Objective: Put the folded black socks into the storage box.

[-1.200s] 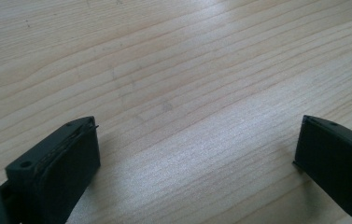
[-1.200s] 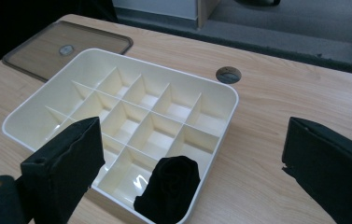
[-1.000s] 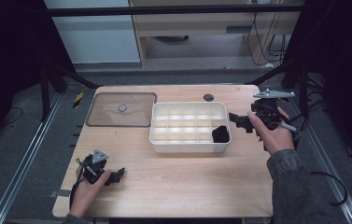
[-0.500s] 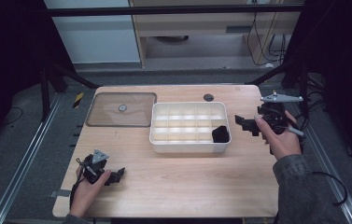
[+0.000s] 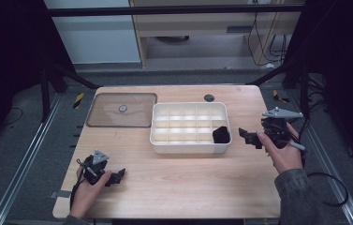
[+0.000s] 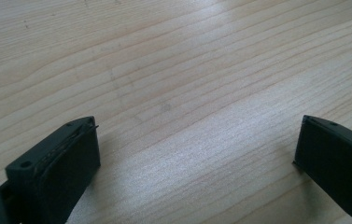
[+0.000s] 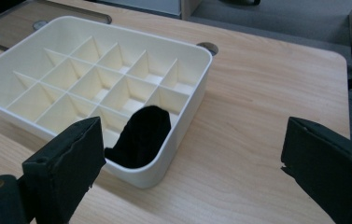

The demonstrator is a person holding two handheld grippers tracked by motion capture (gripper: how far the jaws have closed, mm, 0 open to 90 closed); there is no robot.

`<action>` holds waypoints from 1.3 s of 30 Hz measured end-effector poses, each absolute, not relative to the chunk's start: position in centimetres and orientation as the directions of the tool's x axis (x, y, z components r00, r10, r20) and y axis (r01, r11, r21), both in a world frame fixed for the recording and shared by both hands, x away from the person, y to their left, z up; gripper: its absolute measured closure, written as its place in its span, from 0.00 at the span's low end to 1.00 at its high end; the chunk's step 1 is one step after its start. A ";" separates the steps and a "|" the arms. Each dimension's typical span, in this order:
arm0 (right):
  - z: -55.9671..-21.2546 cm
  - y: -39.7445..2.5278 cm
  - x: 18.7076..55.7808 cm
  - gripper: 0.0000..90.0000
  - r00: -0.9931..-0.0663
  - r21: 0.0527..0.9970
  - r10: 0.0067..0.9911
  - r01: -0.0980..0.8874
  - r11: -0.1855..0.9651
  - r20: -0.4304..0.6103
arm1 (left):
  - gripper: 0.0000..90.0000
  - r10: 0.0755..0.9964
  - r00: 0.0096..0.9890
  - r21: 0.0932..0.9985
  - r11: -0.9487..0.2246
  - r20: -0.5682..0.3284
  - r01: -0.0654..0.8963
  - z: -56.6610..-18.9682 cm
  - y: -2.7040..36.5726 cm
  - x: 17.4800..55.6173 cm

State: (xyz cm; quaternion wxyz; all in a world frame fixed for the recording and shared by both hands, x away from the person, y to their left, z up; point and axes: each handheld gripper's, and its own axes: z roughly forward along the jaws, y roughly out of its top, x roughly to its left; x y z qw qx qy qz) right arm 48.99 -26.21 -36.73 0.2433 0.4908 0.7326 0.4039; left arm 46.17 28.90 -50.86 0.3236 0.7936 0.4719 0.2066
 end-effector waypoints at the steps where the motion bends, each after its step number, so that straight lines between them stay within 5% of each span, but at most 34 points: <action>1: -37.2 -26.2 48.8 0.08 -0.399 0.828 0.916 0.528 0.188 0.046 | 0.00 0.883 0.469 0.708 -0.345 0.023 0.615 -50.9 28.9 46.2; 25: -46.8 -24.8 46.1 0.09 -0.393 0.742 0.918 0.631 0.228 0.052 | 0.00 0.884 0.466 0.708 -0.344 0.023 0.617 -50.9 28.9 46.1; 39: -49.0 -24.2 47.1 0.09 -0.341 0.736 0.939 0.648 0.197 0.049 | 0.00 0.882 0.471 0.709 -0.345 0.020 0.616 -50.9 28.9 46.2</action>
